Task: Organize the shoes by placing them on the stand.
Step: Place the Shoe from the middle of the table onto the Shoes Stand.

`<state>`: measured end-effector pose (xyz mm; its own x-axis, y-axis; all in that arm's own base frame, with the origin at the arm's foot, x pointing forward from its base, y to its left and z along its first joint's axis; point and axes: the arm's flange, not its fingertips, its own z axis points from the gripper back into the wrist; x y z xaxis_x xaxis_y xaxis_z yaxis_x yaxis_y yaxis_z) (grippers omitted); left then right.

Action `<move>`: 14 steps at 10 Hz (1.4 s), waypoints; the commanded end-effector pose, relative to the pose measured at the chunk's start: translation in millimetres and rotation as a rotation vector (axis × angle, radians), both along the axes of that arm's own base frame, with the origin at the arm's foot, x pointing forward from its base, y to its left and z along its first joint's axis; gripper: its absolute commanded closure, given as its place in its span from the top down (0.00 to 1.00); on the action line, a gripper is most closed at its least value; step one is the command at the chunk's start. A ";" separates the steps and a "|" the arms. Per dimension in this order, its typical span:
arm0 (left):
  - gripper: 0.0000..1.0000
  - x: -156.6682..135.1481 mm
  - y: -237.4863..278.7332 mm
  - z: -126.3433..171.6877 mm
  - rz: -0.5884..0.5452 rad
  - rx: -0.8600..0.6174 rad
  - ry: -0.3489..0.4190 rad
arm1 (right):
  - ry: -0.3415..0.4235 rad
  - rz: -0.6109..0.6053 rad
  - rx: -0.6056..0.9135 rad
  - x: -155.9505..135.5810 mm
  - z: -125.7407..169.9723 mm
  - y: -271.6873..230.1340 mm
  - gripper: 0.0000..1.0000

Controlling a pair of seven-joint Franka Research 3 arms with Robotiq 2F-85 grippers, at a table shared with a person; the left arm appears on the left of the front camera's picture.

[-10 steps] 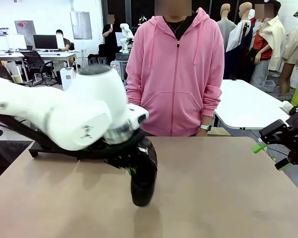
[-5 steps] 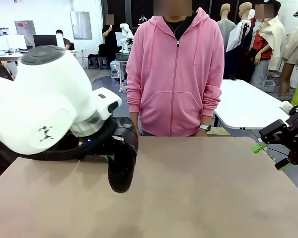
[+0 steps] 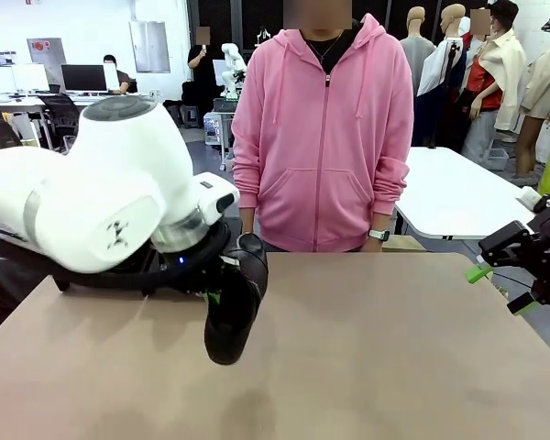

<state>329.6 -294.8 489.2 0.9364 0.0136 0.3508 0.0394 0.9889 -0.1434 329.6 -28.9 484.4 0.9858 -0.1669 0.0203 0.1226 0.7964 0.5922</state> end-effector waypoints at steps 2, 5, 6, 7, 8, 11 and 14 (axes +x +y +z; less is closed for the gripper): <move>0.00 131.9 -0.7 22.9 0.013 -0.017 0.025 | -0.019 0.020 0.030 2.6 2.2 -1.7 1.00; 0.00 217.9 13.3 9.6 0.030 -0.054 -0.027 | -0.019 0.020 0.030 2.6 2.2 -1.7 1.00; 0.00 238.3 17.0 5.4 0.056 -0.022 -0.071 | -0.019 0.020 0.030 2.6 2.2 -1.7 1.00; 0.00 259.8 21.7 0.3 0.101 0.026 -0.116 | -0.019 0.020 0.030 2.6 2.2 -1.7 1.00; 0.00 278.0 27.4 -6.5 0.138 0.069 -0.125 | -0.019 0.020 0.030 2.6 2.2 -1.7 1.00; 0.00 301.6 32.0 -25.2 0.173 0.113 -0.074 | -0.019 0.020 0.030 2.6 2.2 -1.7 1.00; 0.00 305.8 32.2 -35.8 0.166 0.123 -0.037 | -0.019 0.020 0.030 2.6 2.2 -1.7 1.00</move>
<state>631.9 -259.7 450.4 0.9109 0.1059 0.3988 -0.1051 0.9942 -0.0237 329.6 -28.9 484.5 0.9858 -0.1668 0.0202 0.1226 0.7963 0.5923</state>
